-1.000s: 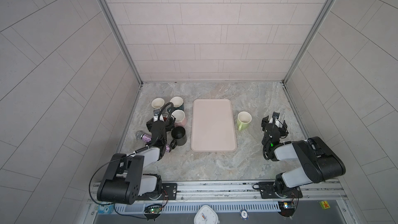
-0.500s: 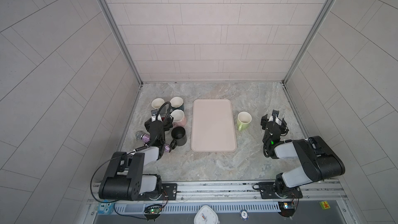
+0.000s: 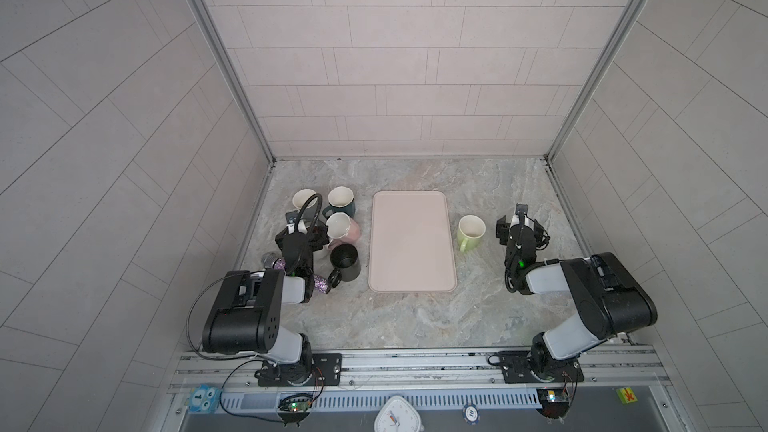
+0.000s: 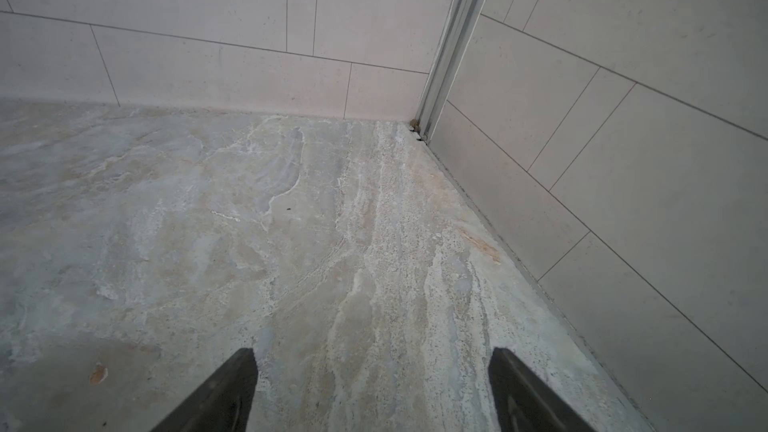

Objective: Turn the mug right side up

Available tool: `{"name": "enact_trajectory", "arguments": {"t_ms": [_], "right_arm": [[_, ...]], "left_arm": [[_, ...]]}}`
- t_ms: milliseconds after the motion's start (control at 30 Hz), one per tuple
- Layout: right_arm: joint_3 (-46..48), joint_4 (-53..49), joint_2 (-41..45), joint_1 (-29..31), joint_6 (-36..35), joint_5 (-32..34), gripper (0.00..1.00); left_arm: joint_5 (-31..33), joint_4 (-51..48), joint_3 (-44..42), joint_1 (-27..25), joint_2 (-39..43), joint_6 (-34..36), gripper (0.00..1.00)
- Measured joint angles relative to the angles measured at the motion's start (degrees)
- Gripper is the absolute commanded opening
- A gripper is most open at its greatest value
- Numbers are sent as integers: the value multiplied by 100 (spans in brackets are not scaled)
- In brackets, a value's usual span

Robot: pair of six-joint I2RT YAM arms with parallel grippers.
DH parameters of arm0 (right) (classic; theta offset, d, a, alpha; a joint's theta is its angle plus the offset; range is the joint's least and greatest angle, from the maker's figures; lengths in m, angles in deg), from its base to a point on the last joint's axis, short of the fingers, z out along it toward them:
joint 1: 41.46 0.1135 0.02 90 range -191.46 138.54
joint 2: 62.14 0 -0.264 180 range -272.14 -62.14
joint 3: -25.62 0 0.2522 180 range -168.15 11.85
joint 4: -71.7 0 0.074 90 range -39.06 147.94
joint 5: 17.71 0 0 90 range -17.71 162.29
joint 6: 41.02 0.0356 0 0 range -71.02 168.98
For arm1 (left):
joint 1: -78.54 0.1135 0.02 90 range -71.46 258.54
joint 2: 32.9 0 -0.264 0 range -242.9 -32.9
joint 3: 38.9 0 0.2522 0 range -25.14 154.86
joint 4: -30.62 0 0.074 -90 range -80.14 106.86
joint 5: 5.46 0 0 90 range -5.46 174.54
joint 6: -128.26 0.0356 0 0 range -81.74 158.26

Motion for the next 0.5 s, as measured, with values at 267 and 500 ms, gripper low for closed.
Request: {"name": "enact_trajectory", "arguments": {"t_ms": [267,500], "right_arm": [[17,-26,-24,-13,-31,-83,99],[70,212,-70,-11,-42,-85,99]], "left_arm": [[-396,205,208,63,-350,-33,100],[-496,107,302,72,-389,2,100]]}}
